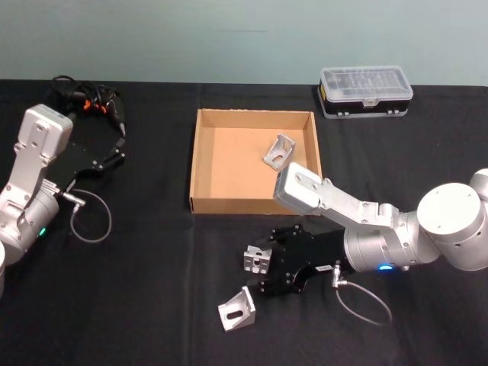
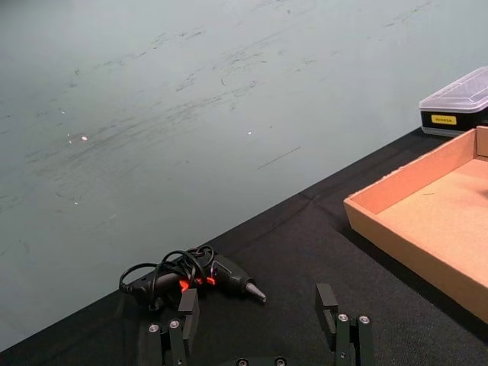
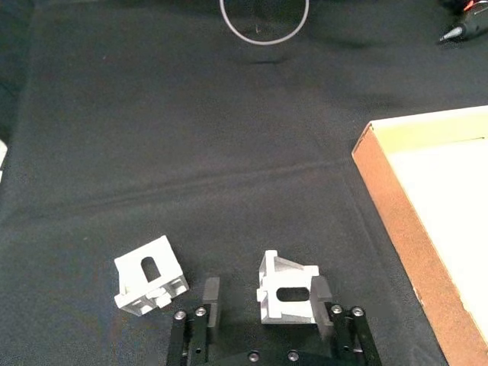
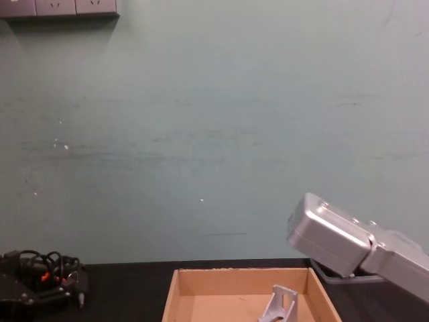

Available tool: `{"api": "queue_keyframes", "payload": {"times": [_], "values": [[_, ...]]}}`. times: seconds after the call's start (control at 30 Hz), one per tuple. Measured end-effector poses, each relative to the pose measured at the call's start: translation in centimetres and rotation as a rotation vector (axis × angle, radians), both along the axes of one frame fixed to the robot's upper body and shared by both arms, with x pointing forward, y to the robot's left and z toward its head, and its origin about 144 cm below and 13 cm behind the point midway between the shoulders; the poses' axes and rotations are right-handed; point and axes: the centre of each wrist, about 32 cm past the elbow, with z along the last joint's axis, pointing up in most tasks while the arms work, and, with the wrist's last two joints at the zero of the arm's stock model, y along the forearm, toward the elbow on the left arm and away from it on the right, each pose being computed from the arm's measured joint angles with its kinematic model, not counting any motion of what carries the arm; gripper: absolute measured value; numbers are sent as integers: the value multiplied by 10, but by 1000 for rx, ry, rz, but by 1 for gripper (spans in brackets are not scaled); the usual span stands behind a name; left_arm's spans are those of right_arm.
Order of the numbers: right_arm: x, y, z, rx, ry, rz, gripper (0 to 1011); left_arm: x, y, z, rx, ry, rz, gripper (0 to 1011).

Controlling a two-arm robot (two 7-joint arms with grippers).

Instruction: Use one hand to pick up the angle iron from the table and place it into the box.

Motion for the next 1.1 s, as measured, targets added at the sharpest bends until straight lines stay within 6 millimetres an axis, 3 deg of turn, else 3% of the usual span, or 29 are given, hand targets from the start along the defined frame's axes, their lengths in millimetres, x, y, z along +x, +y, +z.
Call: {"api": "queue_keyframes", "payload": {"times": [0.63, 1.1], "values": [[2, 2, -2, 1, 3, -5, 170, 0, 0, 0, 0, 0, 0, 1000], [2, 1, -1, 3, -2, -8, 122, 0, 0, 0, 0, 0, 0, 1000]]}}
